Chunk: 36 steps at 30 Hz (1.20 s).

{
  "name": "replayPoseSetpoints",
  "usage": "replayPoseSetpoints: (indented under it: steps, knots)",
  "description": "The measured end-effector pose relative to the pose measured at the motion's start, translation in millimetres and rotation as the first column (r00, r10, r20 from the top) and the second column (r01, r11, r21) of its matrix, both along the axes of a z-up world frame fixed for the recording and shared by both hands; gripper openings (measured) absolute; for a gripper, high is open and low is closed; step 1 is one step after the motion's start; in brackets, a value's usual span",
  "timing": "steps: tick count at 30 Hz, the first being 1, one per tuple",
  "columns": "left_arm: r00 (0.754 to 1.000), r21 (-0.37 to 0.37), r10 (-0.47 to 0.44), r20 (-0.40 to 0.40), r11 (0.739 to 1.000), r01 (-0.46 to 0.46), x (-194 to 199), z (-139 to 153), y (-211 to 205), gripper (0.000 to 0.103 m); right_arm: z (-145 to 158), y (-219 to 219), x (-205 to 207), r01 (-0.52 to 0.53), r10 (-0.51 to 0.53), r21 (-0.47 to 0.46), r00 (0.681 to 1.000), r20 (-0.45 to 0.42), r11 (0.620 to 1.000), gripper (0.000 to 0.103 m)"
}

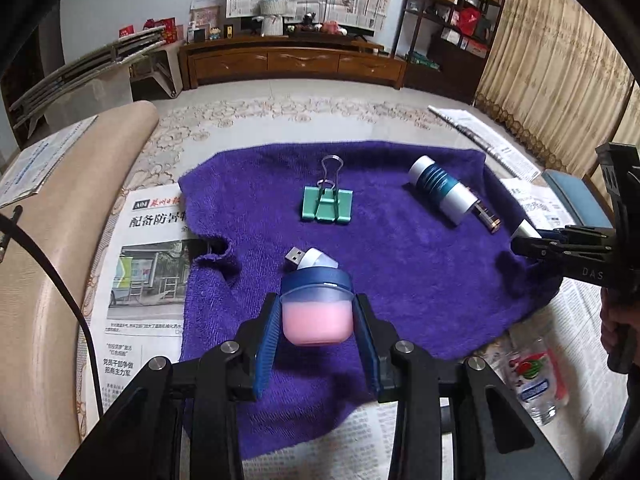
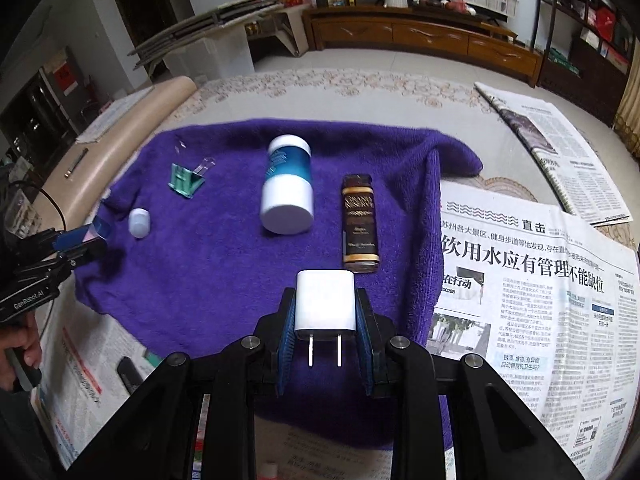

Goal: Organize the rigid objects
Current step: 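Carry pink jar and charger plug onto the purple towel and open both tools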

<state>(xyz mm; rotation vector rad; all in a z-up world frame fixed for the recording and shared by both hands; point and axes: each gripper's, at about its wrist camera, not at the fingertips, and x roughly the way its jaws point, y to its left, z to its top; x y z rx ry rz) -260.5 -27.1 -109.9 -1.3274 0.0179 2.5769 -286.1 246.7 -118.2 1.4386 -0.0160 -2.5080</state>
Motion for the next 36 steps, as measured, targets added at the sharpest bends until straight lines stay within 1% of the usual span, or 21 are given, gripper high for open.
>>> replayPoseSetpoints:
  steps: [5,7,11,14,20,23,25,26,27,31,33,34,35,36]
  knots:
    - [0.999,-0.027,-0.034,0.031,0.999,0.035,-3,-12,3,0.034,-10,-2,-6,-0.019,0.018,0.022,1.000,0.024,1.000,0.027]
    - [0.998,-0.047,-0.044,0.038,0.998,0.046,-4,-16,5,0.034,-13,-4,-7,-0.031,0.030,0.035,0.999,0.024,0.999,0.027]
    - [0.997,-0.061,-0.060,0.054,0.996,0.063,-8,-23,8,0.034,-15,-10,-8,-0.054,0.053,0.071,0.998,0.014,0.996,0.027]
    - [0.995,-0.068,-0.071,0.063,0.995,0.075,-9,-23,9,0.034,-15,-13,-7,-0.080,0.080,0.102,0.997,0.008,0.992,0.027]
    - [0.988,-0.107,-0.110,0.104,0.987,0.121,-14,-23,13,0.036,-17,-16,-6,-0.145,0.146,0.140,0.989,0.002,0.979,0.028]
    - [0.984,-0.117,-0.126,0.128,0.983,0.141,-18,-23,14,0.036,-16,-16,-7,-0.161,0.162,0.142,0.987,0.009,0.977,0.028]
    - [0.981,-0.137,-0.133,0.140,0.979,0.152,-20,-23,16,0.038,-16,-16,-8,-0.176,0.175,0.145,0.984,0.017,0.974,0.028]
    - [0.981,-0.149,-0.133,0.145,0.977,0.154,-21,-23,16,0.043,-16,-16,-8,-0.180,0.179,0.145,0.984,0.021,0.973,0.029]
    - [0.981,-0.162,-0.128,0.147,0.975,0.152,-22,-23,16,0.050,-16,-16,-9,-0.182,0.180,0.144,0.983,0.026,0.973,0.030]
    - [0.980,-0.172,-0.122,0.154,0.974,0.148,-23,-22,14,0.052,-15,-16,-6,-0.193,0.190,0.152,0.981,0.031,0.969,0.033]
    - [0.983,-0.167,-0.112,0.148,0.976,0.136,-19,-19,12,0.053,-13,-17,-3,-0.196,0.193,0.149,0.981,0.030,0.969,0.043]
    - [0.984,-0.162,-0.112,0.142,0.978,0.134,-17,-17,12,0.056,-12,-18,-1,-0.194,0.192,0.143,0.981,0.028,0.971,0.046]
    - [0.985,-0.152,-0.112,0.132,0.980,0.132,-12,-14,11,0.061,-11,-18,1,-0.191,0.189,0.141,0.982,0.026,0.971,0.053]
    - [0.987,-0.144,-0.110,0.119,0.981,0.127,-7,-11,10,0.069,-8,-18,4,-0.185,0.184,0.141,0.983,0.022,0.973,0.056]
